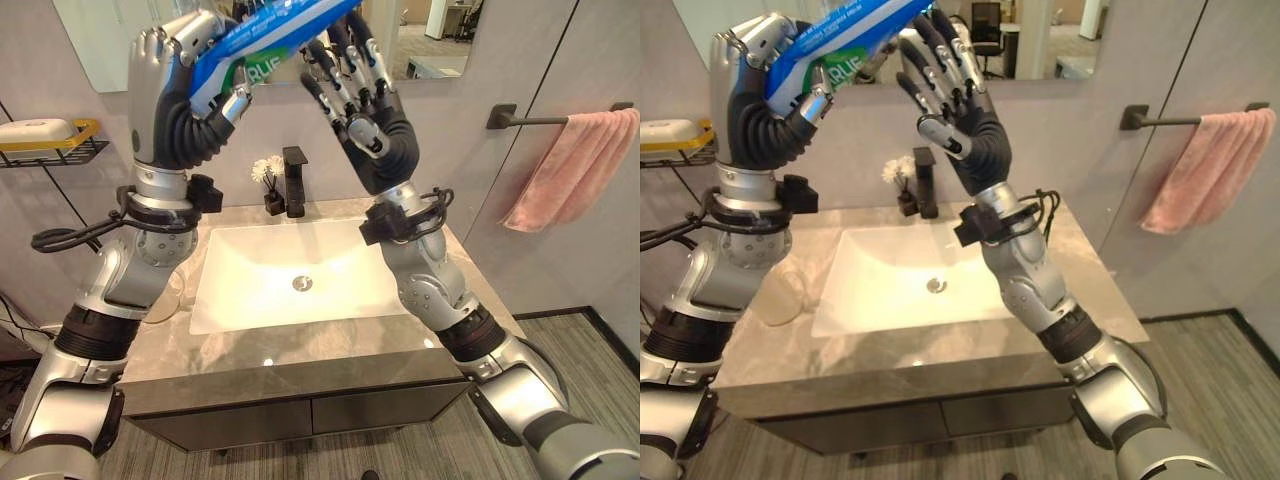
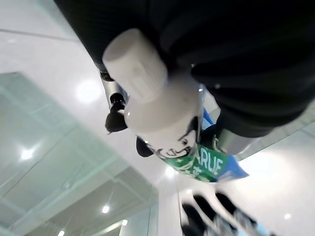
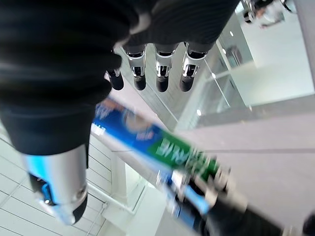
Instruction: Put brush and paste in cup on sink, flatten towel.
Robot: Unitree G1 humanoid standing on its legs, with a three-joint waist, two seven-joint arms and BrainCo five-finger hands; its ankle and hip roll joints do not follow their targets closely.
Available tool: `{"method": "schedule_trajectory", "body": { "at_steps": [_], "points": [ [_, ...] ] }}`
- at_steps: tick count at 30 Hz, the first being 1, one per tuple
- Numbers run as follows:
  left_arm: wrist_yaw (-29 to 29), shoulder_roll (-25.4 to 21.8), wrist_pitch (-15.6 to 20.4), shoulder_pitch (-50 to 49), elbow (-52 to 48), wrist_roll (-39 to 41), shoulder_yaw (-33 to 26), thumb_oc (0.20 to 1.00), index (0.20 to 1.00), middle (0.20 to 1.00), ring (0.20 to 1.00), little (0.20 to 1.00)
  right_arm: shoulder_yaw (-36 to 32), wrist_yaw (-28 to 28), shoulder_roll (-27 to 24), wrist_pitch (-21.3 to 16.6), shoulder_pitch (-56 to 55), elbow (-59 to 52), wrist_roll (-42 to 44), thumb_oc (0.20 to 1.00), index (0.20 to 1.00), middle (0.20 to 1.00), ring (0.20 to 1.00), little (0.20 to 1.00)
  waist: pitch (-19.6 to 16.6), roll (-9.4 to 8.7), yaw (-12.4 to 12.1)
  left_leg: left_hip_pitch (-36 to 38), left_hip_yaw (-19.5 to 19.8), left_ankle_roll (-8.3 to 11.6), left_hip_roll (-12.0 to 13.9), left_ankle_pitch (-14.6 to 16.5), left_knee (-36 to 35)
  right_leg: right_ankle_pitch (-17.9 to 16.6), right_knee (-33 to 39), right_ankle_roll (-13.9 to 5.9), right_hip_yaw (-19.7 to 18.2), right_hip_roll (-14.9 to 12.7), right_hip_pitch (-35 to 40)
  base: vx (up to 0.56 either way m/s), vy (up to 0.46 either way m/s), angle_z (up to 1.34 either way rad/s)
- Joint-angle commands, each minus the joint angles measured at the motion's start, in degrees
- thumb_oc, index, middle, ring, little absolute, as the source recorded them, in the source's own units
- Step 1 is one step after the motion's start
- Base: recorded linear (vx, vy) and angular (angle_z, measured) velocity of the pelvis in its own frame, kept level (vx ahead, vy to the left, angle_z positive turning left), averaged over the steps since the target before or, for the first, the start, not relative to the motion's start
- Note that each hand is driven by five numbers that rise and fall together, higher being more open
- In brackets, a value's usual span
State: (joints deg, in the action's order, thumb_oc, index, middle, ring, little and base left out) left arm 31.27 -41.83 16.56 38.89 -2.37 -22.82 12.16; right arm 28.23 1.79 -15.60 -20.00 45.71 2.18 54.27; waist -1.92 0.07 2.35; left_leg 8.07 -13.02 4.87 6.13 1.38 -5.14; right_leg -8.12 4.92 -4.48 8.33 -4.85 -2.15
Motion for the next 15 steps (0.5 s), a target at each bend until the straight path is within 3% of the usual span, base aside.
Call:
{"method": "schedule_trajectory", "body": {
  "at_steps": [1,15],
  "points": [
    [0.39,-2.34,0.66,3.77,-0.05,2.46,0.03,0.2,0.2,0.2,0.2,0.2,-1.47,2.34,1.79,-1.77,5.93,-0.05,3.66,1.0,1.0,1.0,1.0,1.0,0.56,-3.0,-0.16,-1.94,1.66,0.57,0.84,-2.29,0.14,1.69,-0.39,-4.88,0.72,-4.86,7.05,0.02,0.016,0.04],
    [-3.55,-1.31,3.19,-1.26,0.0,7.25,1.06,0.2,0.2,0.2,0.2,0.2,-1.14,2.0,4.42,-2.33,6.51,-0.18,5.07,1.0,1.0,1.0,1.0,1.0,0.27,-3.72,-0.95,-2.96,2.54,0.25,0.09,-2.36,0.14,1.32,0.08,-5.12,1.6,-5.53,6.6,0.0,0.001,0.0]
  ]
}}
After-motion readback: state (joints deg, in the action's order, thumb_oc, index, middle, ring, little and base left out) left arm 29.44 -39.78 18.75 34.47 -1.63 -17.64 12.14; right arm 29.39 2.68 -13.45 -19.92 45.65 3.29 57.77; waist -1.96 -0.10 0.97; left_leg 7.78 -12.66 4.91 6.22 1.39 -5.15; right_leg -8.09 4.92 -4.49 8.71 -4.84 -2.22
